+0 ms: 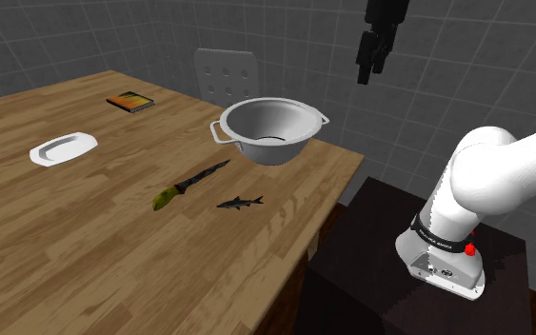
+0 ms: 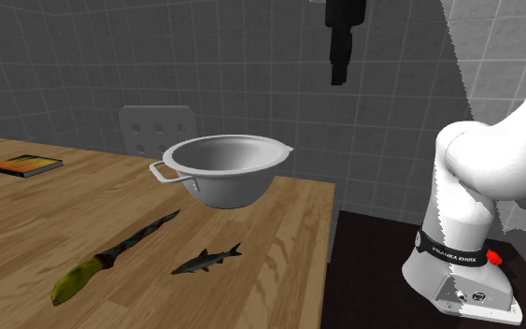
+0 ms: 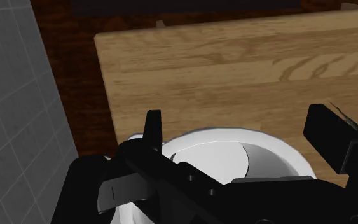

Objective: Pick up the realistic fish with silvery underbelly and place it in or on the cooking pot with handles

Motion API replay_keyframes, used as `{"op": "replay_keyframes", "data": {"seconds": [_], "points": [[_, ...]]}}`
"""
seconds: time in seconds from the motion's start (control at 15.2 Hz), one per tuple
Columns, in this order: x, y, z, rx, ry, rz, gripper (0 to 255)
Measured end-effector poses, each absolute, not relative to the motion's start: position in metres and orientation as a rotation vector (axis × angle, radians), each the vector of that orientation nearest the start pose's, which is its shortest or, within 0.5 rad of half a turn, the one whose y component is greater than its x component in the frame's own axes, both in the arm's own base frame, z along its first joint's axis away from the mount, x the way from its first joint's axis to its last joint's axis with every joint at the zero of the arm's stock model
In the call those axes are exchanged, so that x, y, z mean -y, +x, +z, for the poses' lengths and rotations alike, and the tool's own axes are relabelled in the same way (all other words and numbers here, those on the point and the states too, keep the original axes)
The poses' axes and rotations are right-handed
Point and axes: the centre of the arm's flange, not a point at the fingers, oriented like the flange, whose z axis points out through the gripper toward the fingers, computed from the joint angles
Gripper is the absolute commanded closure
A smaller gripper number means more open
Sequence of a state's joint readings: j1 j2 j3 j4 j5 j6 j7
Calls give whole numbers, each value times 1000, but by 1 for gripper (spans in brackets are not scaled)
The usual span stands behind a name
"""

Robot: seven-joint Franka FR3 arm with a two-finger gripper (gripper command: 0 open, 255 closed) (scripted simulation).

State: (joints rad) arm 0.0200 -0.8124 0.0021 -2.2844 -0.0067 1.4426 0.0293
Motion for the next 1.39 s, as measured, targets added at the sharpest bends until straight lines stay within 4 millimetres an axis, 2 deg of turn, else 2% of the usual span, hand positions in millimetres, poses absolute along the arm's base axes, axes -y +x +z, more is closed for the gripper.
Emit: {"op": "replay_keyframes", "data": {"seconds": [0.2,0.66,1.39], "points": [[-13,294,611,37,-3146,28,0],[-54,330,551,317,-3106,-79,0],[-143,372,455,757,-2979,-252,0]]}}
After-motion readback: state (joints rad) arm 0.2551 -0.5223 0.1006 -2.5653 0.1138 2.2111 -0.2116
